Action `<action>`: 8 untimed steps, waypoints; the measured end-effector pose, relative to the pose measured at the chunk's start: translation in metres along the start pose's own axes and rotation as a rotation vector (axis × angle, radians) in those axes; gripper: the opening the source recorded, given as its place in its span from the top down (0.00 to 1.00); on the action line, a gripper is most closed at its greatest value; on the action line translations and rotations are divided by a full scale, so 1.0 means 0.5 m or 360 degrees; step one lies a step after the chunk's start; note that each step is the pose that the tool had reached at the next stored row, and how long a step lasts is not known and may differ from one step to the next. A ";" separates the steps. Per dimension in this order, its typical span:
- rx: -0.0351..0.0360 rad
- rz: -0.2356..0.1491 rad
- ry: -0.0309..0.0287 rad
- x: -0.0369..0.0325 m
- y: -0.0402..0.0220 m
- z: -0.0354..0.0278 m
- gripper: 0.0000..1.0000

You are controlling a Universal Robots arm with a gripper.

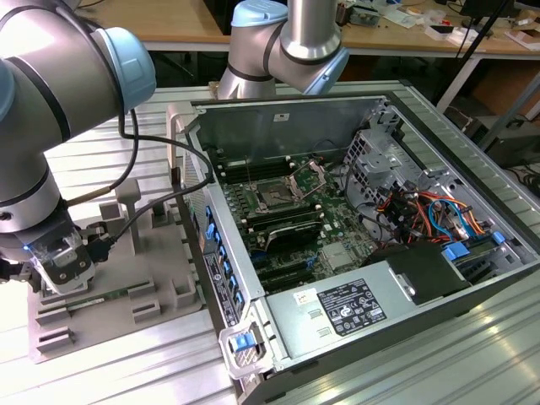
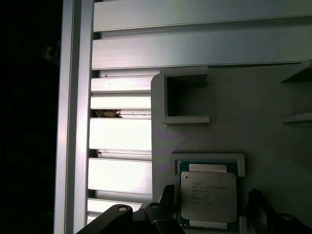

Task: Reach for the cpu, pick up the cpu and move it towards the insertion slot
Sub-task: 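Pick up the cpu and move it towards the insertion slot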

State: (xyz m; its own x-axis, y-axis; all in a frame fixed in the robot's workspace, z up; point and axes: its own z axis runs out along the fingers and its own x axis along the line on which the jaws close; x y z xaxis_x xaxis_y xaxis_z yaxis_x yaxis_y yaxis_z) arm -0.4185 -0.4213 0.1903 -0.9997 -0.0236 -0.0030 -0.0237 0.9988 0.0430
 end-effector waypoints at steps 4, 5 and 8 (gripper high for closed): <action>0.0000 0.0000 0.00000 0.000 0.000 0.000 0.31; 0.0000 0.0000 0.00000 0.000 0.000 0.000 0.31; 0.0000 0.0000 -0.00001 0.000 0.000 0.000 0.33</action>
State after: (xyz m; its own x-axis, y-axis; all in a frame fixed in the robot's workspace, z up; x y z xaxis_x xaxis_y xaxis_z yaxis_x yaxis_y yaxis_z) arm -0.4185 -0.4213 0.1904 -0.9997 -0.0236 -0.0030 -0.0237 0.9988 0.0431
